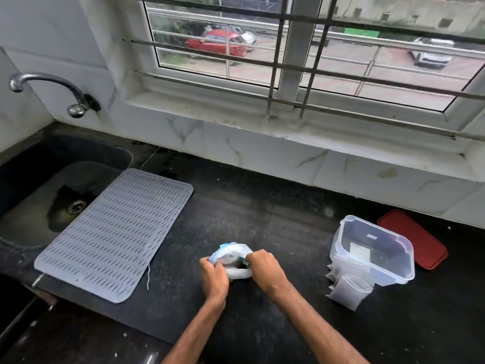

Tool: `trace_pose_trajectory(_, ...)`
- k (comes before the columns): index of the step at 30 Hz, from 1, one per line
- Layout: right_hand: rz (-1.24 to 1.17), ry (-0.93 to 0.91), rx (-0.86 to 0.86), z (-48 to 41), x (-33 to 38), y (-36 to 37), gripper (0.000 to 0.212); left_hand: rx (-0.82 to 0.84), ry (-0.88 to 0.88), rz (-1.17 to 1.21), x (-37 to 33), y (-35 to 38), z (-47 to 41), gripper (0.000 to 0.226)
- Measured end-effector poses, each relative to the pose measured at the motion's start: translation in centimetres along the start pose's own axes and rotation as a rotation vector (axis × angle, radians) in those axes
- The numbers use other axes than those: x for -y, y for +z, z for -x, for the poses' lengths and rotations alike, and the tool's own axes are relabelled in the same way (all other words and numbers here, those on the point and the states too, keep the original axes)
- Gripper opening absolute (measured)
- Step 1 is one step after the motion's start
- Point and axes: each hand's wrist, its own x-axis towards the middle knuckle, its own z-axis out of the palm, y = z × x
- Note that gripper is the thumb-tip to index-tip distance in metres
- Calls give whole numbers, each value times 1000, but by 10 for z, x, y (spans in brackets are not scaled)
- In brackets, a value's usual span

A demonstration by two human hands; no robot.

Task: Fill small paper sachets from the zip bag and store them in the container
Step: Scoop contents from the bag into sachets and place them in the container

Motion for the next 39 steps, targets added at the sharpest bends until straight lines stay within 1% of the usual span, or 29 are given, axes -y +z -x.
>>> trace_pose_trajectory(2,-30,43,-12,1,-1,3,23,-12,7,60,-1,-1,-3,9)
trace_pose_trajectory(3,-55,65,-20,1,-1,4,24,-2,-5,103,1,0,-4,15)
trace_pose_trajectory(5,-107,89,-43,2,-2,7,24,93,-61,177,12,3,-2,39)
trace_pose_trajectory(7,-140,101,-63,6,-1,10,21,184,-116,132,36,15,-6,62)
trace_pose_trajectory(8,-150,105,-70,8,-1,12,21,191,-123,76,49,23,-10,67)
trace_pose_trajectory(9,-155,107,-76,11,0,14,22,198,-125,39,58,29,-12,66)
trace_pose_trajectory(11,-160,119,-79,14,0,13,23,177,-116,11,64,34,-19,55)
trace_pose_trajectory(13,-183,151,-94,13,-1,12,23,152,-110,-37,57,31,-22,44)
trace_pose_trajectory(16,-245,200,-107,13,2,11,23,144,-117,-75,22,10,2,28)
trace_pose_trajectory(18,-323,256,-142,13,5,14,24,110,-96,-115,6,0,14,27)
trace_pose_trajectory(20,-462,342,-197,14,6,18,25,98,-67,-153,1,-4,19,26)
trace_pose_trajectory(22,-573,405,-243,16,4,22,26,117,-22,-207,2,-6,22,24)
trace_pose_trajectory(23,-591,404,-265,18,4,23,27,130,4,-226,5,-6,22,20)
trace_pose_trajectory(25,-484,326,-317,22,5,23,25,157,69,-257,10,-6,23,11)
trace_pose_trajectory(27,-297,229,-328,29,6,22,20,174,96,-295,15,-5,23,12)
trace_pose_trajectory(29,-160,186,-296,34,4,24,17,183,120,-321,16,-3,25,13)
trace_pose_trajectory(31,-97,202,-239,38,1,27,18,178,127,-311,16,-2,27,12)
trace_pose_trajectory(35,-109,211,-179,40,-3,31,25,151,69,-236,10,0,32,23)
trace_pose_trajectory(39,-304,283,-222,37,-7,30,27,141,31,-121,4,2,30,26)
